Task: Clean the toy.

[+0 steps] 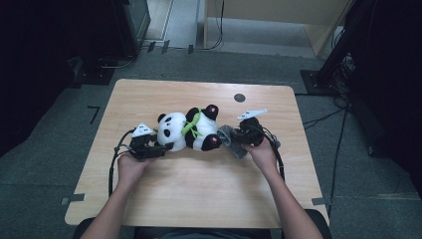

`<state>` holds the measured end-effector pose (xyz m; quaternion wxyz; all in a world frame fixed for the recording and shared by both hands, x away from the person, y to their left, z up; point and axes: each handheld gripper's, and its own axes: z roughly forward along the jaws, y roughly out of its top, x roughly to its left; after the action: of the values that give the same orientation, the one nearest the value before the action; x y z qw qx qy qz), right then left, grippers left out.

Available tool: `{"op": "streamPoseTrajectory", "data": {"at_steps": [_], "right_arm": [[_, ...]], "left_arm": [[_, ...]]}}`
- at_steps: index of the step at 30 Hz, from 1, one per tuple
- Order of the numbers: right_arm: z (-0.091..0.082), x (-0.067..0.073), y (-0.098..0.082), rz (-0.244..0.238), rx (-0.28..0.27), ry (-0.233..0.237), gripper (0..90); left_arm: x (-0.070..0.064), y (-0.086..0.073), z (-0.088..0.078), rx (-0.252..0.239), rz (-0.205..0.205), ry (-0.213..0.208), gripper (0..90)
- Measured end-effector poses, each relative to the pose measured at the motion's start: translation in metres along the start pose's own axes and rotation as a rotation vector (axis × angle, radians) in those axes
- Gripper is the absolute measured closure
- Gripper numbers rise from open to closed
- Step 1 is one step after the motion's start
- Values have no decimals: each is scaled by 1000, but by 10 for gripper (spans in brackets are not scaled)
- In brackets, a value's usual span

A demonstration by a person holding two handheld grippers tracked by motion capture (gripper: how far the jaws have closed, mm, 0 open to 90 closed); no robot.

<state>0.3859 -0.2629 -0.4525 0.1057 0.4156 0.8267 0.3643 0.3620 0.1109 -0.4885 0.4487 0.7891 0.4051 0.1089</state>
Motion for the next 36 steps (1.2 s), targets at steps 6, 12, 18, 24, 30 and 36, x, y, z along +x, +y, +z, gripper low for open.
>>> {"op": "streamPoseTrajectory", "data": {"at_steps": [6,12,18,24,30,36], "right_arm": [[13,-9,10,-2,2,-10,771],[11,-21,9,36,-26,-31,771],[-4,-37,7,68,-85,-64,770],[-18,-62,-5,90,-116,-145,768],[-24,-90,-20,175,-122,-178,763],[-14,-102,-29,195,-114,-183,748]], "left_arm": [[0,0,0,-3,-4,1,310],[0,0,0,-4,-4,3,307],[-1,0,0,-4,-8,5,302],[0,-1,1,-8,-9,3,294],[0,-1,1,-10,0,5,294],[0,-2,2,-13,11,7,285]]}}
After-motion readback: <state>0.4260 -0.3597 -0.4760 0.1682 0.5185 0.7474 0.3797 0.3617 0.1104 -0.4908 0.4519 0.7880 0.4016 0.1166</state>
